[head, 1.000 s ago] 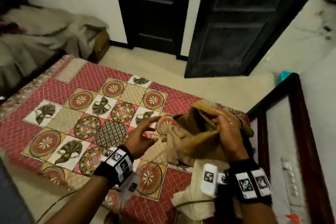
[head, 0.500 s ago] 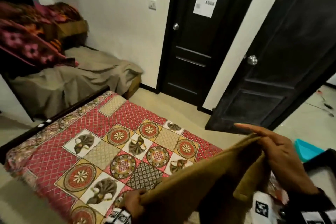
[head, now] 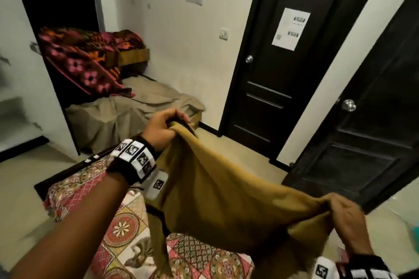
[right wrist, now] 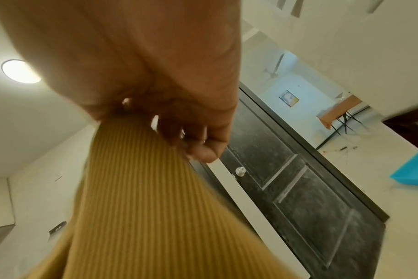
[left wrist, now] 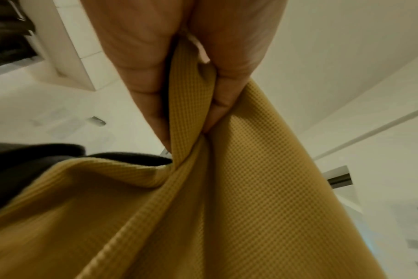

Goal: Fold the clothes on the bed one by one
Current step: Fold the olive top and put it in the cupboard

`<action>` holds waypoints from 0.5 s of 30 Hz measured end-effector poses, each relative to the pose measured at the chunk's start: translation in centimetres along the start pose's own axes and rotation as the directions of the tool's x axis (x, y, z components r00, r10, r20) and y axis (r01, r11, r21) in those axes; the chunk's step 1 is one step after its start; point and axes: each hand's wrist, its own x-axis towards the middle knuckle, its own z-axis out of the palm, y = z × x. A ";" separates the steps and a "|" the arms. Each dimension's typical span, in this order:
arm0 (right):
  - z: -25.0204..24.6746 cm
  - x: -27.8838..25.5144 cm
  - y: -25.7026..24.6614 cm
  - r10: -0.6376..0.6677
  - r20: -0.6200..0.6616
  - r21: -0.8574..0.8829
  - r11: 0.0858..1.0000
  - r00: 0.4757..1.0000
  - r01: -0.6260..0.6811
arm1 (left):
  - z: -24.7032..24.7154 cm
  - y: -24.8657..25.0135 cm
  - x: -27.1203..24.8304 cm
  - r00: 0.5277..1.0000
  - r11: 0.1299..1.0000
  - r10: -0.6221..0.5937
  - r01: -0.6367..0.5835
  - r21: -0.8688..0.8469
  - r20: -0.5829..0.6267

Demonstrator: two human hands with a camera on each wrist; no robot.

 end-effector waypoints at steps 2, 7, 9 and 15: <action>0.8 0.1 0.7 0.036 0.264 -0.059 0.998 0.964 -0.021 | 1.7 2.7 1.8 0.999 0.998 0.028 -0.025 -0.049 0.044; 3.4 -0.7 -2.8 -0.090 0.497 0.040 0.996 0.863 0.081 | 4.9 6.2 4.3 0.972 0.976 0.085 -0.037 -0.213 0.219; 4.4 0.3 -4.7 -0.197 0.439 0.057 0.980 0.877 0.192 | 5.8 7.1 4.6 0.934 0.975 0.154 -0.091 -0.200 0.322; 9.6 5.1 -8.3 -0.348 0.315 0.045 0.935 0.883 0.352 | 7.3 9.9 3.8 0.867 0.954 0.268 -0.180 -0.238 0.420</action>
